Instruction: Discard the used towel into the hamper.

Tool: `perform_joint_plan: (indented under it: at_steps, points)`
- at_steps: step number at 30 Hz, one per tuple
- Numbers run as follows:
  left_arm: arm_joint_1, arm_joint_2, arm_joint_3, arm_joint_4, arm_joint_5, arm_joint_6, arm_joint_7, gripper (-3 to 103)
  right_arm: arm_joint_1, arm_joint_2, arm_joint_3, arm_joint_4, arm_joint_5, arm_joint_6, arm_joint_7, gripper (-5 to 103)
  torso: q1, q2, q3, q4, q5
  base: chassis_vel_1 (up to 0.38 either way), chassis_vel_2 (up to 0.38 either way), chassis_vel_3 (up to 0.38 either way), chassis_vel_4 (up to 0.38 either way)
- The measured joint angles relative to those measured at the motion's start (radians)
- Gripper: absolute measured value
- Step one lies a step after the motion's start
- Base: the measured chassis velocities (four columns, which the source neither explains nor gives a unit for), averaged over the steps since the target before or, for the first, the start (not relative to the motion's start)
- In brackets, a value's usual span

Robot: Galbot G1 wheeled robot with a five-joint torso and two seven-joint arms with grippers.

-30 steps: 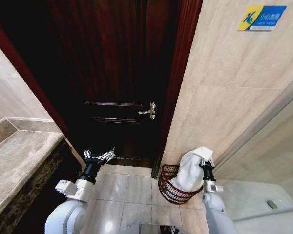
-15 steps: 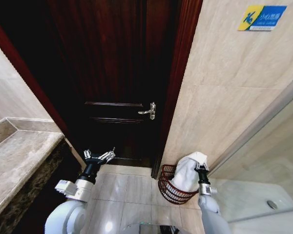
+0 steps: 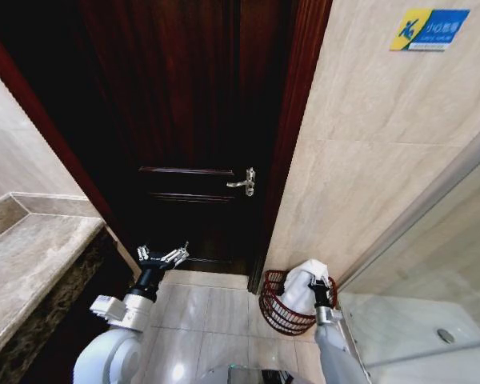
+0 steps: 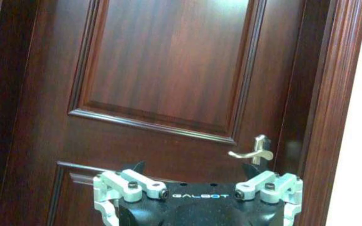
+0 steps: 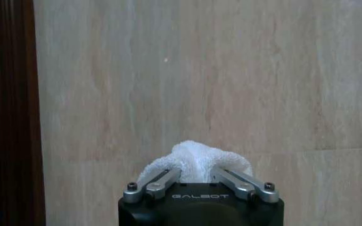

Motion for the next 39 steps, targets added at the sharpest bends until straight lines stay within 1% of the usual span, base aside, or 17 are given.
perform_joint_plan:
  at_steps: [4,6,7,10,15,17,19,20,21,22,24,27,30,31,32,34,39]
  points:
    - [0.000,0.000,0.000,0.000,0.000,0.000,0.000,100,0.015,-0.001,-0.002,-0.033,-0.029,-0.043,0.018,5,0.000,0.000,0.000,-0.0003,0.0001,0.000,0.000,0.000,0.000]
    - [0.000,0.000,0.000,0.000,0.000,0.000,0.000,100,0.028,-0.004,-0.009,-0.057,-0.025,-0.114,0.022,5,0.000,0.000,0.000,0.0000,0.0001,0.000,0.000,0.000,0.000]
    - [0.000,0.000,0.000,0.000,0.000,0.000,0.000,100,0.028,-0.004,-0.009,-0.057,-0.025,-0.114,0.022,5,0.000,0.000,0.000,0.0000,0.0001,0.000,0.000,0.000,0.000]
    - [0.000,0.000,0.000,0.000,0.000,0.000,0.000,100,0.054,-0.026,-0.035,-0.108,-0.005,-0.204,0.028,5,0.000,0.000,0.000,-0.0001,0.0002,0.000,0.000,0.000,0.000]
    - [0.000,0.000,0.000,0.000,0.000,0.000,0.000,100,0.099,-0.059,-0.046,-0.214,0.006,-0.243,-0.017,5,0.000,0.000,0.000,0.0000,0.0002,0.000,0.000,0.000,0.000]
    - [0.000,0.000,0.000,0.000,0.000,0.000,0.000,100,0.101,-0.061,-0.044,-0.220,0.002,-0.246,-0.019,5,0.000,0.000,0.000,0.0000,0.0004,0.000,0.000,0.000,0.000]
    - [0.000,0.000,0.000,0.000,0.000,0.000,0.000,100,0.102,-0.065,-0.032,-0.229,-0.015,-0.282,-0.021,5,0.000,0.000,0.000,-0.0002,0.0001,0.000,0.000,0.000,0.000]
    - [0.000,0.000,0.000,0.000,0.000,0.000,0.000,100,0.102,-0.065,-0.032,-0.229,-0.015,-0.282,-0.021,5,0.000,0.000,0.000,-0.0002,0.0001,0.000,0.000,0.000,0.000]
    - [0.000,0.000,0.000,0.000,0.000,0.000,0.000,100,0.102,-0.066,-0.031,-0.229,-0.017,-0.306,-0.021,5,0.000,0.000,0.000,-0.0002,-0.0001,0.000,0.000,0.000,0.000]
    - [0.000,0.000,0.000,0.000,0.000,0.000,0.000,100,0.102,-0.069,-0.031,-0.228,-0.023,-0.366,-0.023,5,0.000,0.000,0.000,-0.0001,0.0002,0.000,0.000,0.000,0.000]
    - [0.000,0.000,0.000,0.000,0.000,0.000,0.000,100,0.107,-0.073,-0.033,-0.235,-0.042,-0.406,-0.018,5,0.000,0.000,0.000,-0.0002,0.0002,0.000,0.000,0.000,0.000]
    - [0.000,0.000,0.000,0.000,0.000,0.000,0.000,100,0.133,-0.079,-0.031,-0.274,-0.082,-0.409,0.007,5,0.000,0.000,0.000,-0.0002,0.0000,0.000,0.000,0.000,0.000]
    - [0.000,0.000,0.000,0.000,0.000,0.000,0.000,100,0.159,-0.082,-0.031,-0.296,-0.117,-0.447,0.027,3,0.000,0.000,0.000,0.0000,0.0000,0.000,0.000,0.000,0.000]
    - [0.000,0.000,0.000,0.000,0.000,0.000,0.000,100,0.174,-0.084,-0.030,-0.316,-0.146,-0.457,0.028,7,0.000,0.000,0.000,0.0000,-0.0001,0.000,0.000,0.000,0.000]
    - [0.000,0.000,0.000,0.000,0.000,0.000,0.000,100,0.174,-0.084,-0.030,-0.316,-0.146,-0.457,0.028,7,0.000,0.000,0.000,0.0000,-0.0001,0.000,0.000,0.000,0.000]
    - [0.000,0.000,0.000,0.000,0.000,0.000,0.000,100,0.210,-0.082,-0.022,-0.359,-0.196,-0.469,0.032,10,0.000,0.000,0.000,-0.0001,0.0000,0.000,0.000,0.000,0.000]
    - [0.000,0.000,0.000,0.000,0.000,0.000,0.000,100,0.237,-0.072,-0.021,-0.382,-0.206,-0.503,0.034,16,0.000,0.000,0.000,0.0001,0.0002,0.000,0.000,0.000,0.000]
